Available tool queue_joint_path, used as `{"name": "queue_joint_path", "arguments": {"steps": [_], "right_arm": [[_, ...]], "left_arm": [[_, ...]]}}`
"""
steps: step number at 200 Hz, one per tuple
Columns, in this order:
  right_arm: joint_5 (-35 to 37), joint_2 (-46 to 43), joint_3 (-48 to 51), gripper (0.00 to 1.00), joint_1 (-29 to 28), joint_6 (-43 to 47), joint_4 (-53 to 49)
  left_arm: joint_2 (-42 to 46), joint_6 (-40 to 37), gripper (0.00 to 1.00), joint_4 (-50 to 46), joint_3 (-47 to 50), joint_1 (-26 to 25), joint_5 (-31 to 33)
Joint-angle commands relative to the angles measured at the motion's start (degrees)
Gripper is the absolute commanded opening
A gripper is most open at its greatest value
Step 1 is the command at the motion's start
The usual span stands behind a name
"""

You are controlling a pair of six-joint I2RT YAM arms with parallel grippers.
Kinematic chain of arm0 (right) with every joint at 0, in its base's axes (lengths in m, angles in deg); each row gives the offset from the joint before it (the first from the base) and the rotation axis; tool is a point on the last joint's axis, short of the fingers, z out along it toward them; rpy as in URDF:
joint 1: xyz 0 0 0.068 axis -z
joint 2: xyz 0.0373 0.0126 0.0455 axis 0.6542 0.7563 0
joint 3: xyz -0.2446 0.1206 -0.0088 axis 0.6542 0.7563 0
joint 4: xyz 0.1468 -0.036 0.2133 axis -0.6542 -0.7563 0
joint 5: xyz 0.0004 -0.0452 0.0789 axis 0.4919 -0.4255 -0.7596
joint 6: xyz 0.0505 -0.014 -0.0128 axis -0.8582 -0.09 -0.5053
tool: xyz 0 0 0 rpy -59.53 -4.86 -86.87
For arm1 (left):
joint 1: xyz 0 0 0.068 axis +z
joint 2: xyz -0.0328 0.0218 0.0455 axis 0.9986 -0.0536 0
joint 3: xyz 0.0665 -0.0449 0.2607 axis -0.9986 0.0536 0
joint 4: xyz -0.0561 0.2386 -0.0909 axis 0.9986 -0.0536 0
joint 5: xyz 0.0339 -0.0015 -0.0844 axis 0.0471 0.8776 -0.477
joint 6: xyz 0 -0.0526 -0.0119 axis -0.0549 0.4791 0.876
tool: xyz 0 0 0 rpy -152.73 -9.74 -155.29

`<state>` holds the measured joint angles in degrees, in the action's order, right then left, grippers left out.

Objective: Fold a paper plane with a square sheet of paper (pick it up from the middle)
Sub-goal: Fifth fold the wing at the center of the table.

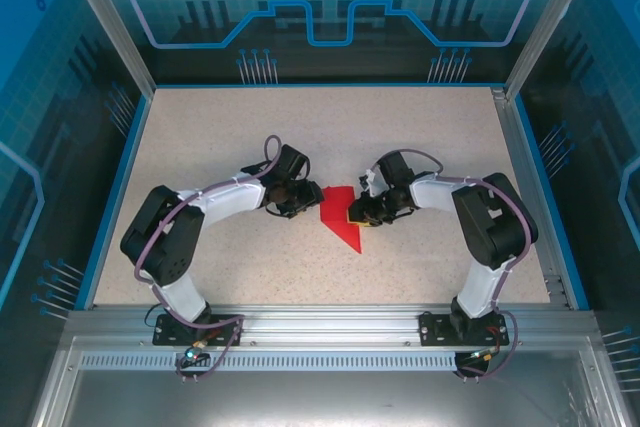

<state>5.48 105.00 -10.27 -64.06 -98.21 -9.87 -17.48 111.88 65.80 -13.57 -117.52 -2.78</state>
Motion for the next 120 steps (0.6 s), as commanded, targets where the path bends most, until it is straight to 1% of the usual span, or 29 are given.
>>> {"name": "queue_joint_path", "arguments": {"steps": [1,28,45,62,94,107,120], "right_arm": [[0.11,-1.58,-3.31,0.23,0.77,2.82,-4.32],[-0.09,-4.77,-4.33,0.25,0.85,4.67,-6.56],[-2.21,-6.27,-4.41,0.26,0.58,5.45,-7.16],[-2.86,-7.10,-4.28,0.26,-0.78,5.80,-7.68],[-1.08,-6.65,-3.74,0.26,-3.70,6.31,-8.50],[0.06,-5.62,-3.41,0.26,-3.96,5.83,-8.15],[2.67,-4.67,-2.86,0.25,-3.82,5.41,-7.50]], "left_arm": [[-0.98,-0.88,0.51,-1.80,-2.02,-0.49,-1.30],[-1.17,-1.07,0.51,-2.11,-2.30,-0.57,-1.40],[-1.16,-1.11,0.51,-2.39,-2.21,-0.61,-1.22],[-1.27,-1.19,0.51,-2.37,-2.28,-0.56,-1.30],[-1.79,-1.09,0.51,-2.39,-2.71,-0.61,-1.53],[-1.88,-1.15,0.51,-2.33,-2.70,-0.64,-1.51],[-2.05,-1.23,0.51,-2.45,-2.89,-0.65,-1.63]]}}
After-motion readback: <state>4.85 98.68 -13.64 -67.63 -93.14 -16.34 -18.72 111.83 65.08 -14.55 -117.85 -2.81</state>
